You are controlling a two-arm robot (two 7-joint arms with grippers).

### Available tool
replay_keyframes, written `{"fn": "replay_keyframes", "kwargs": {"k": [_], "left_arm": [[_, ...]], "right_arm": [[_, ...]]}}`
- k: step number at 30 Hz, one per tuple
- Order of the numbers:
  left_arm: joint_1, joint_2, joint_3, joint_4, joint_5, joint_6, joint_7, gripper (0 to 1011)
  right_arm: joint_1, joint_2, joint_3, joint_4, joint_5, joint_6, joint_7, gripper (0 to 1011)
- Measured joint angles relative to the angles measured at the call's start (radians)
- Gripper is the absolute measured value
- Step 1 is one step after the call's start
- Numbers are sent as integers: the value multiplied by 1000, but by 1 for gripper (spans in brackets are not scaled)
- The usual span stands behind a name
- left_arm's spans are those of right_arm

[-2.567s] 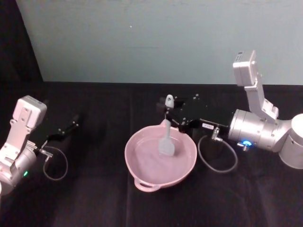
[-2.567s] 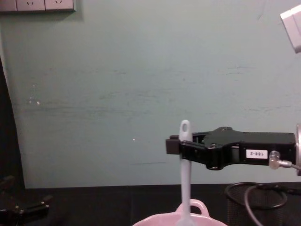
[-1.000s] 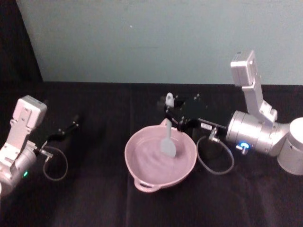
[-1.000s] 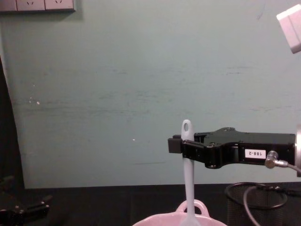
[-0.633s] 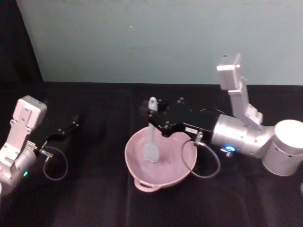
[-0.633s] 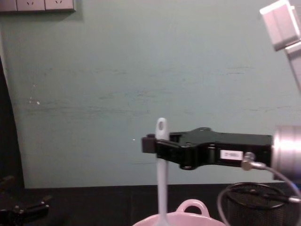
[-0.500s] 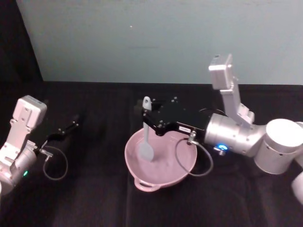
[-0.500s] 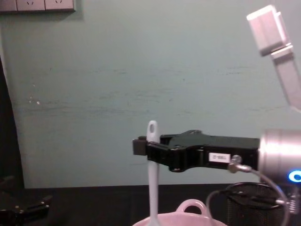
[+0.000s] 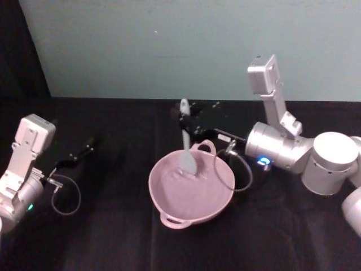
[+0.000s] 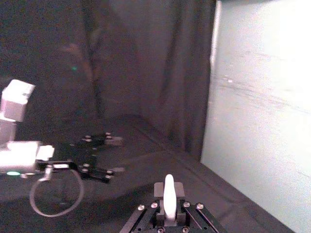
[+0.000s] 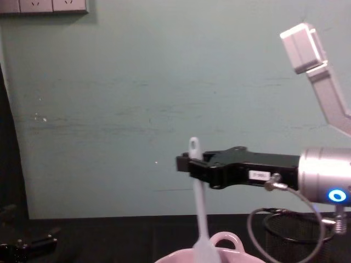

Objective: Use the one hand to pick up the spoon and stir the clear water in the bowl.

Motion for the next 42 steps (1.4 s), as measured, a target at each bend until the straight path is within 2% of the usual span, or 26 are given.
{"fn": "replay_keyframes", "kwargs": {"k": [5,9,11,15,18,24,33,37,42], "left_arm": [[0,0,0,0,0,0,0,1005],[0,0,0,0,0,0,0,1005],[0,0,0,0,0,0,0,1005],[0,0,0,0,0,0,0,1005],[0,0,0,0,0,0,0,1005],[0,0,0,0,0,0,0,1005],[0,0,0,0,0,0,0,1005],[0,0,0,0,0,0,0,1005],[0,0,0,0,0,0,0,1005]], "right_arm": [[-20,30,29,-29,-7,17,-20,125],[-48,63,49,-75,-6,37,-24,125],[-73,92,62,-122,-2,55,-23,124],[-96,112,64,-164,10,71,-12,125],[-109,116,54,-190,22,77,8,125],[-102,91,23,-189,31,76,34,125],[-39,16,-28,-100,28,42,61,125],[-8,-13,-33,-37,15,13,58,125],[9,-20,-30,-6,-10,0,37,125]]}}
